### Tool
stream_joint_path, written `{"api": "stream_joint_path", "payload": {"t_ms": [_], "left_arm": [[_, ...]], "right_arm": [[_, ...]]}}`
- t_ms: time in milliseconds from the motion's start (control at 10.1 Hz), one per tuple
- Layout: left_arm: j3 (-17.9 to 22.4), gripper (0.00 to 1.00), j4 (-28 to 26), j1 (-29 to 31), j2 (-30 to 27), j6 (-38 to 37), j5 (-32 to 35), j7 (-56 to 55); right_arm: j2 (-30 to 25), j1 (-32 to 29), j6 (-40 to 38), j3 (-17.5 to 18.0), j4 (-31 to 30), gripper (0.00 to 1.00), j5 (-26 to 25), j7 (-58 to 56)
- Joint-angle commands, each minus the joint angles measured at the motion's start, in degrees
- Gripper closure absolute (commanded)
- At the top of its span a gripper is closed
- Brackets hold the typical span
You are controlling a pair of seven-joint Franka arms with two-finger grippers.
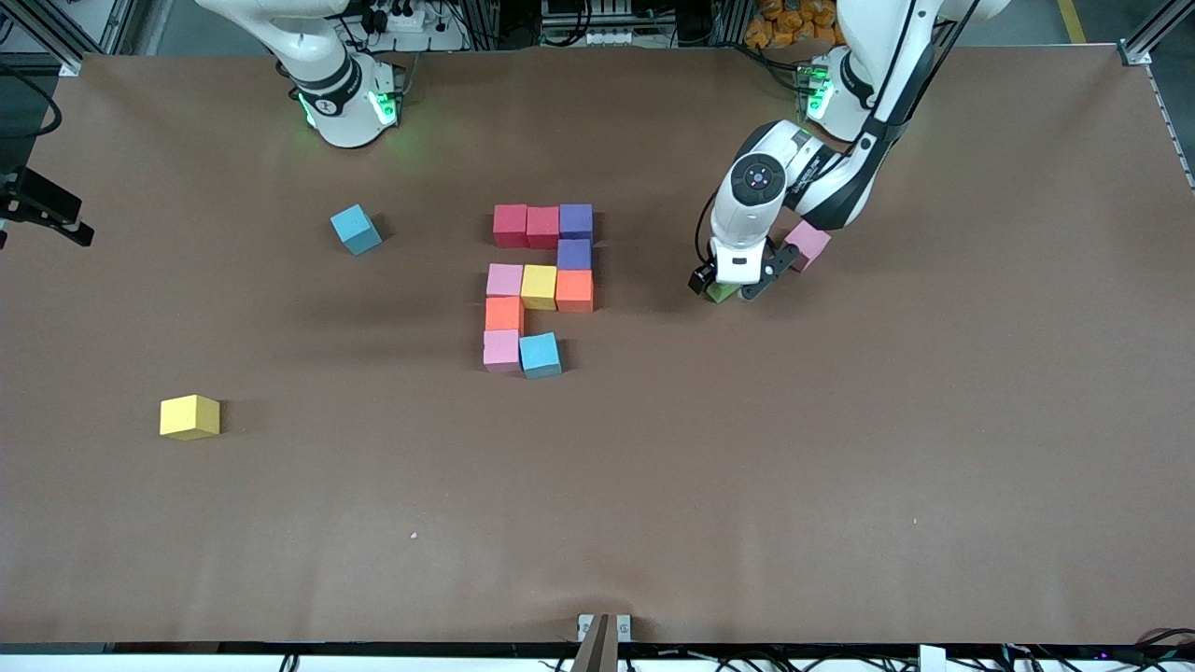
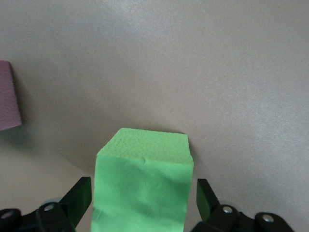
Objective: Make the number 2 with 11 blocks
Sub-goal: 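Grasp the green cube with the left gripper and lift it, then carry the green cube with the left gripper to the figure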
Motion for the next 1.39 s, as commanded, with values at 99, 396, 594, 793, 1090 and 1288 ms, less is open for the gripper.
{"api": "stream_joint_path", "payload": {"t_ms": [99,396,594,793,1090,1288], "left_arm": [[-0.01,1.00,2.97,1.58,-0.06,0.42,0.53,-0.37],[-0.10,1.00,19.61,2.12,5.79,-12.53,-0.18,-8.09],[-0.18,1.00,33.25,1.25,13.70,-20.12,-0.18,-15.29],[-0.36,1.00,40.84,-0.16,18.38,-21.03,-0.53,-23.02],[-0.36,1.00,49.28,-3.05,24.00,-21.03,-2.73,-32.96],[-0.36,1.00,53.42,-5.43,26.56,-20.50,-2.73,-37.36]], "right_arm": [[-0.10,-0.44,-0.59,0.68,1.08,0.00,-0.53,-0.03],[-0.10,0.35,-1.38,0.68,0.99,0.00,-0.44,-0.03],[-0.01,0.35,-1.38,0.68,0.90,0.00,-0.44,0.06],[-0.01,0.27,-1.29,0.59,0.90,0.00,-0.44,0.06],[0.08,0.09,-1.38,0.59,0.90,0.00,-0.44,-0.03],[0.17,0.09,-1.29,0.59,0.82,0.00,-0.44,-0.03]]}}
